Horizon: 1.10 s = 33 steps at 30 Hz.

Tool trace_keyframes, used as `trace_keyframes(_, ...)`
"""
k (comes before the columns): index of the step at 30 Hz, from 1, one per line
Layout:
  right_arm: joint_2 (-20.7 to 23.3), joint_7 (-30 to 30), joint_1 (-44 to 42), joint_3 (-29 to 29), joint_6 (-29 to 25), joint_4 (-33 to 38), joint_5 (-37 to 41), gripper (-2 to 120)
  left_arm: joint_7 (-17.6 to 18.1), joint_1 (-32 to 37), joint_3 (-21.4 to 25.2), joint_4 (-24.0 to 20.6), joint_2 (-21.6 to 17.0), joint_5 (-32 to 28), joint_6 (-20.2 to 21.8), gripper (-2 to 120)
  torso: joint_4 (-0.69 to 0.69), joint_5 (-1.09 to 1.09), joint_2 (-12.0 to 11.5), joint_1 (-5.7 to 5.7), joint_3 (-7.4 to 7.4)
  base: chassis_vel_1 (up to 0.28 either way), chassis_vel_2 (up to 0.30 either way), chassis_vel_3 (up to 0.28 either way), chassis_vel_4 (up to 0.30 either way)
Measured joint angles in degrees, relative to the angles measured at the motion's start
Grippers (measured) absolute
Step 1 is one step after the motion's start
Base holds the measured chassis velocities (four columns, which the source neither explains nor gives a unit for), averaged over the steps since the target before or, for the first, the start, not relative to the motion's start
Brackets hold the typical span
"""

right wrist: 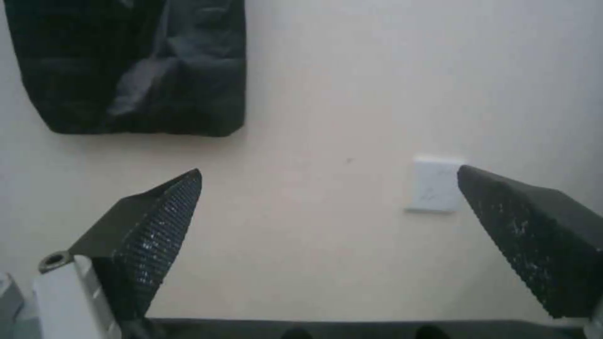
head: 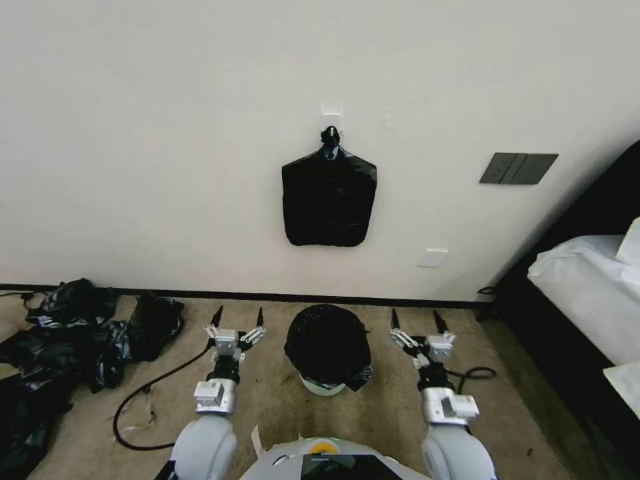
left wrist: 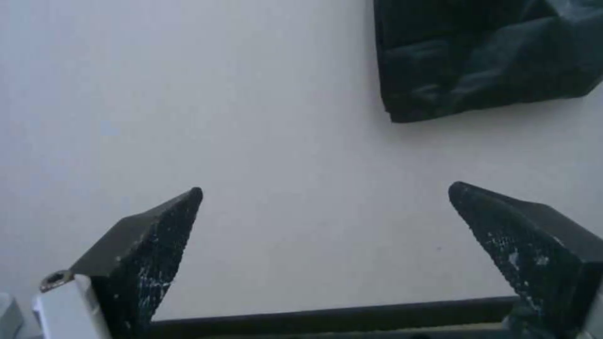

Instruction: Place a trash bag onto the trash bin.

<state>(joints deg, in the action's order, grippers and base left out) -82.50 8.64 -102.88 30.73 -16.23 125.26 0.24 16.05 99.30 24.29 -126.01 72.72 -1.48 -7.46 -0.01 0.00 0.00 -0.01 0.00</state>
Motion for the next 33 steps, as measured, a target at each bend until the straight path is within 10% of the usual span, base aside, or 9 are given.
trace_keyframes(33,-1.34,-0.57,-3.97,-1.19,-5.26,1.31,-2.24,100,0.95,2.71,0.13,-0.39,1.77,3.39,-3.82,100,0.01,0.00,0.00,0.00,0.00,0.000,0.000,0.000,0.000)
